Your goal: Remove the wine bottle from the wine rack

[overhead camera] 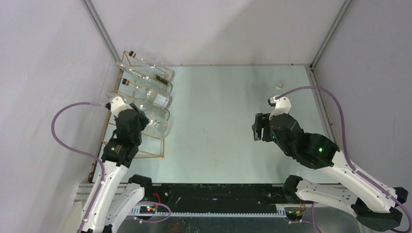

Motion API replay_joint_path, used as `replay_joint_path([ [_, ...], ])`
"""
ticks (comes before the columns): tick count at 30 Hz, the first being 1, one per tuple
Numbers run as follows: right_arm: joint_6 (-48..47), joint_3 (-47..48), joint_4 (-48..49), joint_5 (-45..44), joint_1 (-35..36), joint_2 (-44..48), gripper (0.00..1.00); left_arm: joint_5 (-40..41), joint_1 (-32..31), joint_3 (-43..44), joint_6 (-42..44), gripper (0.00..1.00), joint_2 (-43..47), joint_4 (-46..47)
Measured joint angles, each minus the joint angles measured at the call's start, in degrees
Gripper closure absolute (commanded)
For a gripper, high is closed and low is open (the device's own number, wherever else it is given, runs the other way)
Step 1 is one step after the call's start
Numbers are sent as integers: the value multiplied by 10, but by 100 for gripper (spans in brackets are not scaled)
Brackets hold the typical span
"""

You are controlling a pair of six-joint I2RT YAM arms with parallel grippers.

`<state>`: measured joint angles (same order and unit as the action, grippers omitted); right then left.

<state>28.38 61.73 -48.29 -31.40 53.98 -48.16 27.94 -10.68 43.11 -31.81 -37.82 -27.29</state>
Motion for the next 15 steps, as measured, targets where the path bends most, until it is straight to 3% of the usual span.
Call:
replay_joint_path([
  [15,-21,0,-9,-24,-30,54,31,127,-172,52,75,100,-81,-3],
])
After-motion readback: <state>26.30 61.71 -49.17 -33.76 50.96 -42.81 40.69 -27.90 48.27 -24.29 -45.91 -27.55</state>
